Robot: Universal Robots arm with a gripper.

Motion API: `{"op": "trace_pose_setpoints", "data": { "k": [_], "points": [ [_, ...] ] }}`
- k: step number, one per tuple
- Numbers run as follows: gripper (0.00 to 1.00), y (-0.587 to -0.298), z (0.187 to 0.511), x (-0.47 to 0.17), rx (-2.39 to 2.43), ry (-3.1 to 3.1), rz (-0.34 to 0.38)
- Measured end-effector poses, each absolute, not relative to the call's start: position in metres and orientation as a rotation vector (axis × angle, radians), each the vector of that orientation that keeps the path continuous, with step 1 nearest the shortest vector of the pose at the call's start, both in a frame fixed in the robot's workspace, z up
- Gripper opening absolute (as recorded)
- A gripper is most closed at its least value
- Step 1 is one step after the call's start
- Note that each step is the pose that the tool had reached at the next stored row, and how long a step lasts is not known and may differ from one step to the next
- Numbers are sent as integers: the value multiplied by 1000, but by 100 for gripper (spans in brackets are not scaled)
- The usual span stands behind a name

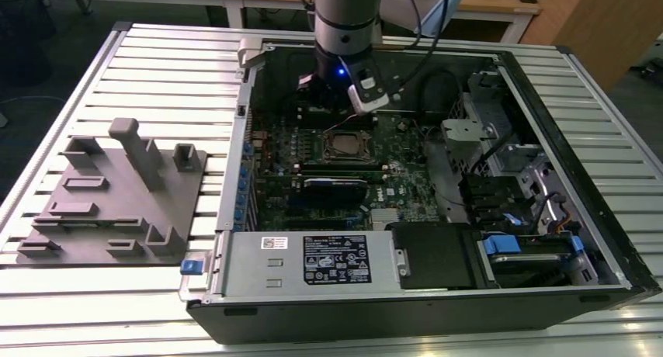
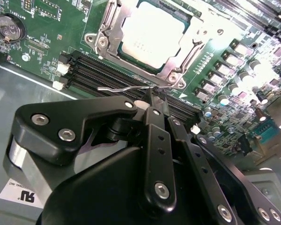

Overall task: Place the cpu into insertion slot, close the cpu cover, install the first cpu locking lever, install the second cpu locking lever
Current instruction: 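Install the first cpu locking lever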

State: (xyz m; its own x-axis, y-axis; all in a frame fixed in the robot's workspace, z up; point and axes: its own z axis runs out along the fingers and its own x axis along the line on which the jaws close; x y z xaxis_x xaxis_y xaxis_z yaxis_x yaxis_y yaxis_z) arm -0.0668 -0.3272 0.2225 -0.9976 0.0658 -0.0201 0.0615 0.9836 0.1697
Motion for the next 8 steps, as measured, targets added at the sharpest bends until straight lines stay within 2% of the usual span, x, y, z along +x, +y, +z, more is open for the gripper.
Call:
{"op": "trace_pose_setpoints", "data": {
  "k": [8],
  "points": [
    [11, -326, 222, -65, 99, 3104, 250]
  ]
}}
